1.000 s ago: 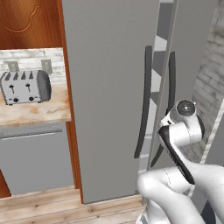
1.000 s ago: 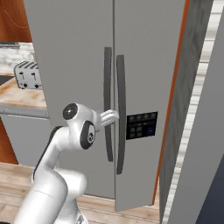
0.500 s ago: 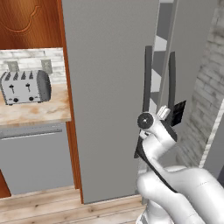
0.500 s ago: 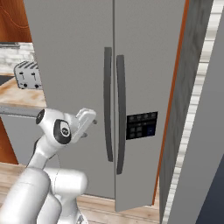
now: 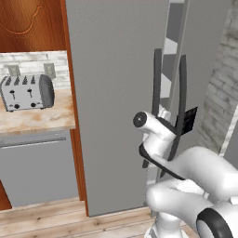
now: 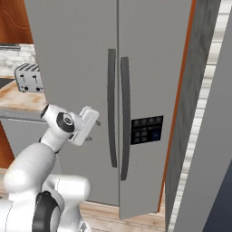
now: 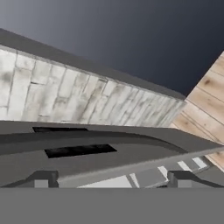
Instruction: Place one of the steaks on the plate and the other in the bowl. Then place the bowl in the fridge.
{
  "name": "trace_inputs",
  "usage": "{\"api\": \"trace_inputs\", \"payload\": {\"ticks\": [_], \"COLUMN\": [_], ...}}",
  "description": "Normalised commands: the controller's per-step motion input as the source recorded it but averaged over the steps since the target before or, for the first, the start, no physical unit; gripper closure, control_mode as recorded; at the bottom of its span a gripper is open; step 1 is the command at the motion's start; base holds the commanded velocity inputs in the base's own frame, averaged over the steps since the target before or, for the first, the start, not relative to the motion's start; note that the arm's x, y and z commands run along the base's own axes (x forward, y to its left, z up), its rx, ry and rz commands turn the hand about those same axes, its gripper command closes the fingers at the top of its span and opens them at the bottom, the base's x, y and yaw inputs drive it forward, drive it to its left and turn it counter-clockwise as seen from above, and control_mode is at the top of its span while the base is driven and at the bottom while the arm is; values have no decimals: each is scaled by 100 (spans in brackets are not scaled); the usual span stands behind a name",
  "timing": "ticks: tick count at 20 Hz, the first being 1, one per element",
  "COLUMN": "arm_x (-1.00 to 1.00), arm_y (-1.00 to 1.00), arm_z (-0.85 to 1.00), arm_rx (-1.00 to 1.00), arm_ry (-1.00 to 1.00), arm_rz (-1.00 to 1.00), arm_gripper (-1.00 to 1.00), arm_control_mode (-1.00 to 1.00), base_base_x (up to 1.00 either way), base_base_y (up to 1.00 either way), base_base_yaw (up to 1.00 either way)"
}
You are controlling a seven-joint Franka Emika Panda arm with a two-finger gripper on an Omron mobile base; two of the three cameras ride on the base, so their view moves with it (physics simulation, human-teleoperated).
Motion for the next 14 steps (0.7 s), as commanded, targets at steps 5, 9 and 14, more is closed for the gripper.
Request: {"api": "trace_inputs", "payload": {"ticks": [5, 9, 14], "arm_x": [52, 57, 34], "arm_y": [-2, -8, -28], "arm_z": [-21, -23, -11], "arm_rx": [-10, -4, -4], "arm_ry": [2, 0, 0], "arm_rz": [1, 4, 1], "arm_gripper": [-100, -100, -100], "arm_control_mode": [-100, -100, -100], "base_base_x": [0, 0, 0], "base_base_y": [0, 0, 0], "base_base_yaw": [0, 0, 0]}}
